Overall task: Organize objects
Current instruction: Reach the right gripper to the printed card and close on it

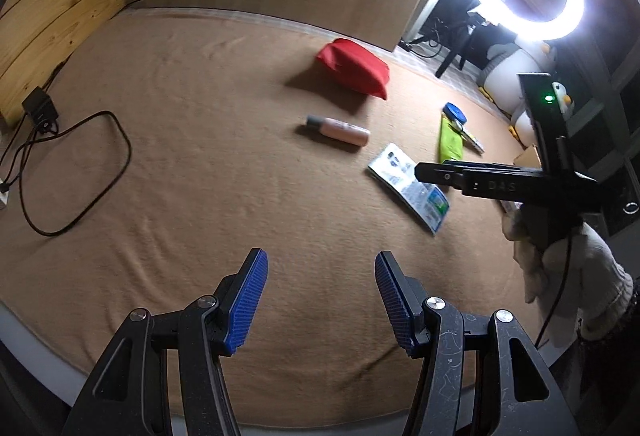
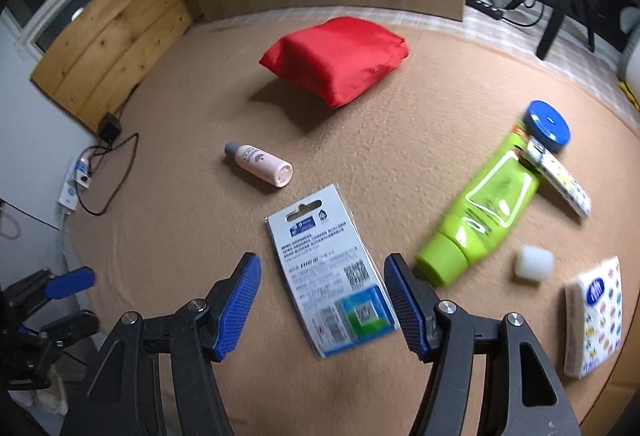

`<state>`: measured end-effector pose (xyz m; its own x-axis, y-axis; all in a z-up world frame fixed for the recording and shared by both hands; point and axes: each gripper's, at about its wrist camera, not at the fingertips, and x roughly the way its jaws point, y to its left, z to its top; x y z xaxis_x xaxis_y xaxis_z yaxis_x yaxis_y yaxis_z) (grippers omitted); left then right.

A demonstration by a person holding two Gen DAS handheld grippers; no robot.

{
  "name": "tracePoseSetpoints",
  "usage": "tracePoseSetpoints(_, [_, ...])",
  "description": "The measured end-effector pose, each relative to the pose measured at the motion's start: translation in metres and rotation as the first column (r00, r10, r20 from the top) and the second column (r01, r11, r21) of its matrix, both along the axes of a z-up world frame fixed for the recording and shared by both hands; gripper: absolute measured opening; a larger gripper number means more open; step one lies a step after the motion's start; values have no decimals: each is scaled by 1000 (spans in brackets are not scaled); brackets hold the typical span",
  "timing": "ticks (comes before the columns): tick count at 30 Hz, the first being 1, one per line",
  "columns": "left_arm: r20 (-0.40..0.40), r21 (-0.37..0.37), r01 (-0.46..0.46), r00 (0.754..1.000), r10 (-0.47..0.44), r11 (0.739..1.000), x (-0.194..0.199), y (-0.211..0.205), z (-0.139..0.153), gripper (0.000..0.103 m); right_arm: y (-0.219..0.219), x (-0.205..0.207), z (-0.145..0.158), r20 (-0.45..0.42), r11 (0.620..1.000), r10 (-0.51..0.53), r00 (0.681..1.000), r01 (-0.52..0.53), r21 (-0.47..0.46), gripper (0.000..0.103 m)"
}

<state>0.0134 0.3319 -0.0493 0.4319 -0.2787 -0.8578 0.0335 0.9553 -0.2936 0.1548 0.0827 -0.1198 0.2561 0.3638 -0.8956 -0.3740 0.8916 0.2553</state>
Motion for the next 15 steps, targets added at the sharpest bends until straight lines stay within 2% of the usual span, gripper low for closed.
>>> tracePoseSetpoints(9, [-14,-16,-7,1000,7,1000,2,10,-5,60,14,20,-25,-44,998,6,999,-8,-56,61])
tracePoseSetpoints(15, [-16,-28,-5,1000,4,1000,2,11,-5,60,24,16,-25,-65,996,54,996,-58,-68,65])
